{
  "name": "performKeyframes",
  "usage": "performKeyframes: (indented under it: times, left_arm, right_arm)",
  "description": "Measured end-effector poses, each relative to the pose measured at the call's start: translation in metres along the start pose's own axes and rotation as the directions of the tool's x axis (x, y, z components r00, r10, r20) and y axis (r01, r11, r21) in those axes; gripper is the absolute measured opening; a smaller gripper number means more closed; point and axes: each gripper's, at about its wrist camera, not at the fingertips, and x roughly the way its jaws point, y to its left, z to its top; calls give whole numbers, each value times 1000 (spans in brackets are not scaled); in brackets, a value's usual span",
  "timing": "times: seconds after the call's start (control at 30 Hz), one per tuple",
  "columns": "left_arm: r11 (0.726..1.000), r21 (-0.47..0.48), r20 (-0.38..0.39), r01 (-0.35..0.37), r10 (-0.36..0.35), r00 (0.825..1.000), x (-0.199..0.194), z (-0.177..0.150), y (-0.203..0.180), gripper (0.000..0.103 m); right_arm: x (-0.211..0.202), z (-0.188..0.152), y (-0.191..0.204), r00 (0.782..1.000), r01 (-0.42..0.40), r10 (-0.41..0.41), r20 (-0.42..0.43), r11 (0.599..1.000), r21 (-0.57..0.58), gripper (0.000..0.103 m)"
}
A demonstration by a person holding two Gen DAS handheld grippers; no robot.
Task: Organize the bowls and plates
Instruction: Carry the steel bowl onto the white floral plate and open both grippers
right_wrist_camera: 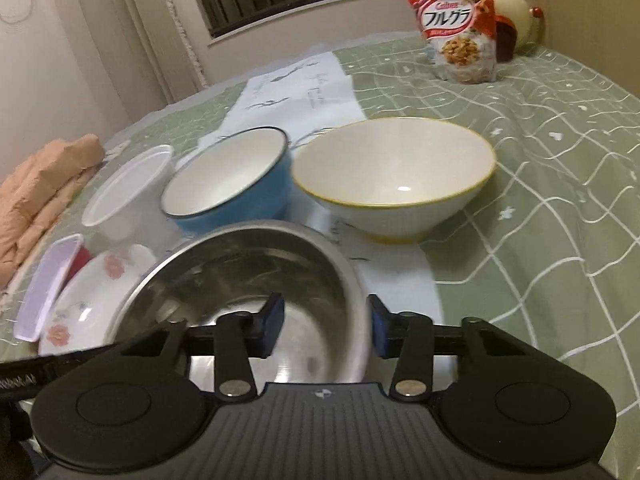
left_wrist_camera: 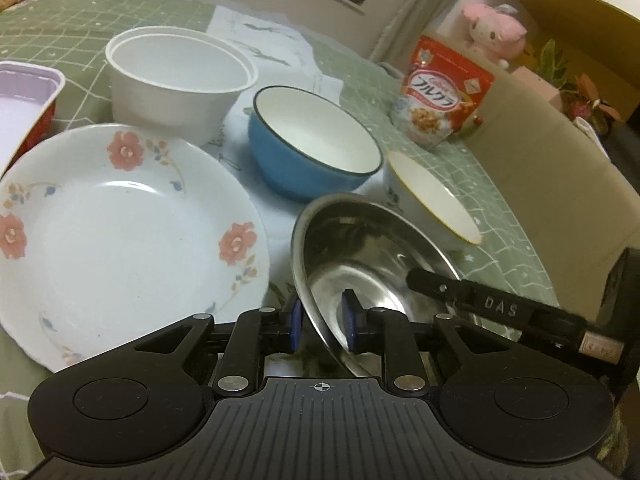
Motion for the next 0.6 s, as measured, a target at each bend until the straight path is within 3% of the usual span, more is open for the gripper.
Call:
performKeyframes:
  times: [0.2, 0.37, 0.6]
  left_arm:
    - [1000, 7, 86, 22, -23, 996, -35, 5, 9, 25]
    - [998, -42, 178, -47, 54, 982, -67, 13, 40, 25]
    - [973, -136, 214, -187, 213, 953, -85, 17, 92, 25]
  right_arm:
    - [-28, 5, 31, 998, -11, 14, 63, 998, -60, 43]
    - [-22, 13, 81, 993, -85, 96, 71, 986, -144, 43]
    - [27, 4, 149, 986, -170, 165, -41, 957, -237, 43]
